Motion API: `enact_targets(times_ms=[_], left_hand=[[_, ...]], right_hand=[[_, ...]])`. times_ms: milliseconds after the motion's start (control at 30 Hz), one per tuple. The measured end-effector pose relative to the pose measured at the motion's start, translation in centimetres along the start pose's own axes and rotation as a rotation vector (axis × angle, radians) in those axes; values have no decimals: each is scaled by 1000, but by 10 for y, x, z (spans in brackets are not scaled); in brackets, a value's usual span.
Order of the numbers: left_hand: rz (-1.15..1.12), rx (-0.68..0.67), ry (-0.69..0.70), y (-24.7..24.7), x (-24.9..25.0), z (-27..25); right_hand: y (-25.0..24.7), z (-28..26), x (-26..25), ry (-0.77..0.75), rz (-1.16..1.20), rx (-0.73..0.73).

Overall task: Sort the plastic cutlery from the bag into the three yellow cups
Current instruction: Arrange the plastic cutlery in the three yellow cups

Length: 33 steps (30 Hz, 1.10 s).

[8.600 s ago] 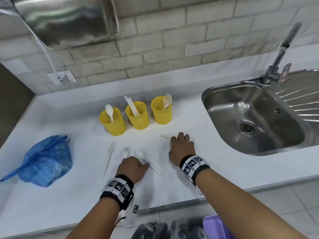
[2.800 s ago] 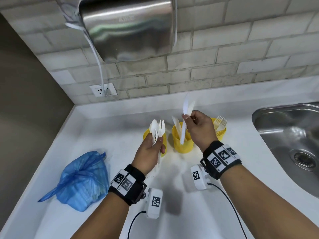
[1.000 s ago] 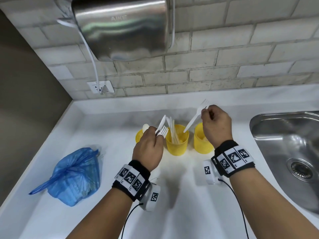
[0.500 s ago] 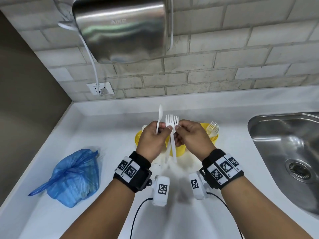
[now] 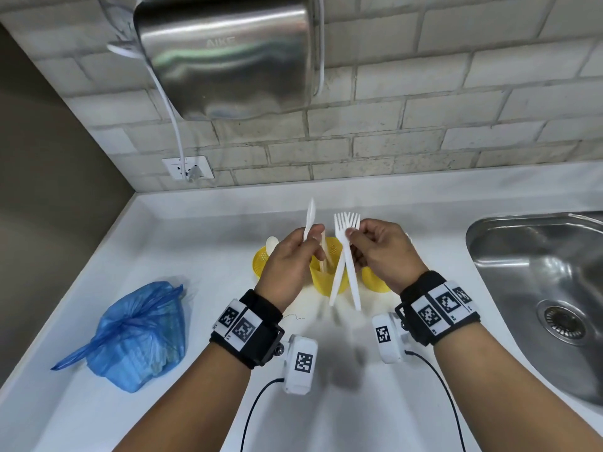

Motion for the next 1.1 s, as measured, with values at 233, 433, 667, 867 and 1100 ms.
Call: enact_targets(times_ms=[233, 433, 667, 867, 1100], left_hand=[[-7, 37, -11, -7, -4, -4], [25, 80, -40, -11, -10, -4], [51, 109, -20, -23, -14, 0], [49, 123, -11, -24, -16, 2], [148, 225, 18, -37, -21, 5]], right_hand=[[-56, 11, 1, -70, -201, 486], [-69, 13, 15, -25, -439, 542], [-67, 6, 26, -68, -492, 545], [-65, 0, 32, -52, -574, 471], [-61, 2, 39, -22, -660, 404]])
Point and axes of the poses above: each hand's wrist, its own z-axis towards the middle knuckle, its own y-axis out of the palm, x = y × z, the point moved 1 cm from there along z, towards the middle knuckle, and after that the axes turned 15 degrees about -x, right-handed, at the moved point
